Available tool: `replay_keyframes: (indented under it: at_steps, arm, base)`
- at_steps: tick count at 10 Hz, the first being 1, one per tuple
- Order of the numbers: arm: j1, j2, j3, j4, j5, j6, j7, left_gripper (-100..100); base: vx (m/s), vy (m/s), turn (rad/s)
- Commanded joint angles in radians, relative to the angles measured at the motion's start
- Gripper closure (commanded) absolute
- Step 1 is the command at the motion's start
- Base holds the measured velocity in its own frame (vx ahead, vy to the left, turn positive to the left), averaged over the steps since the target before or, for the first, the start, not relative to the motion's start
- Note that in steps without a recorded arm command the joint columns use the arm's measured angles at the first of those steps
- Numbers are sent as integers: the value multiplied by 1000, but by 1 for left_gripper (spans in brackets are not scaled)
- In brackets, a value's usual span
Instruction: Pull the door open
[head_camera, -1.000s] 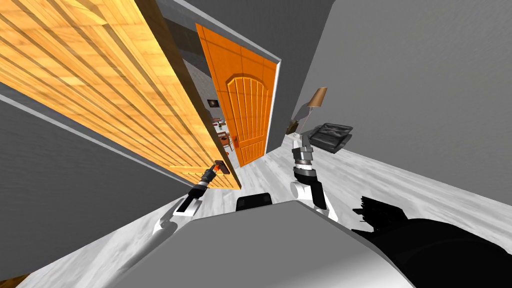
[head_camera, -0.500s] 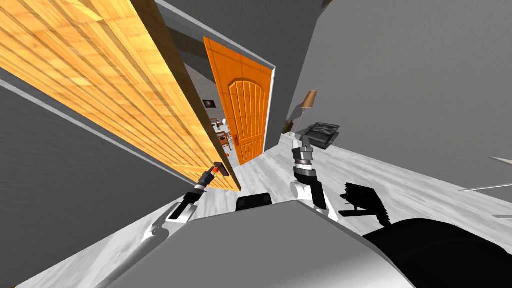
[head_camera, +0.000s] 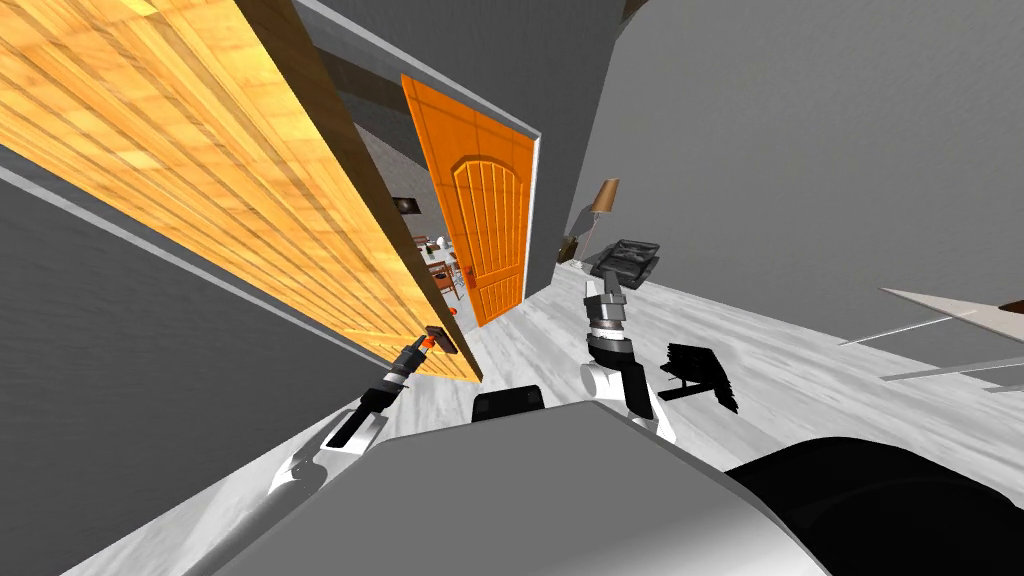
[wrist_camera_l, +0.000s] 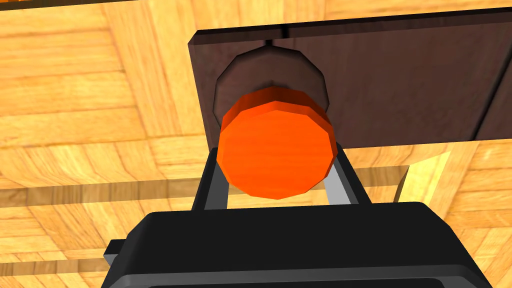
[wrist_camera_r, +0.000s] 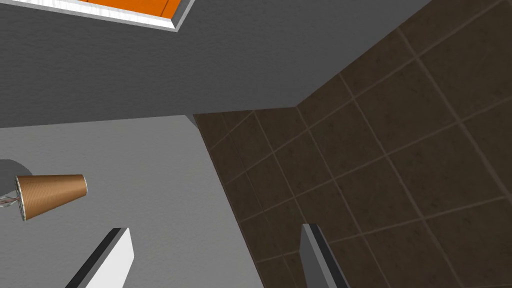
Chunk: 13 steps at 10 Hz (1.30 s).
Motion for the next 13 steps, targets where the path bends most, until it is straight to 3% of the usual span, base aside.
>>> replay_keyframes:
  at_steps: [1,6,7,13]
  arm:
    - [11,13,-15,5,-4,-32,12,100]
    - [29,52,-41,22,-9,-105,42,100]
    - [25,52,-31,23,-7,-89,37,100]
    - [29,80,-53,57,-14,-159,63,100]
  base:
    - [-229,158,-168]
    - [-202,122,-129]
    - [-86,65,-25]
    - [-162,97,-134]
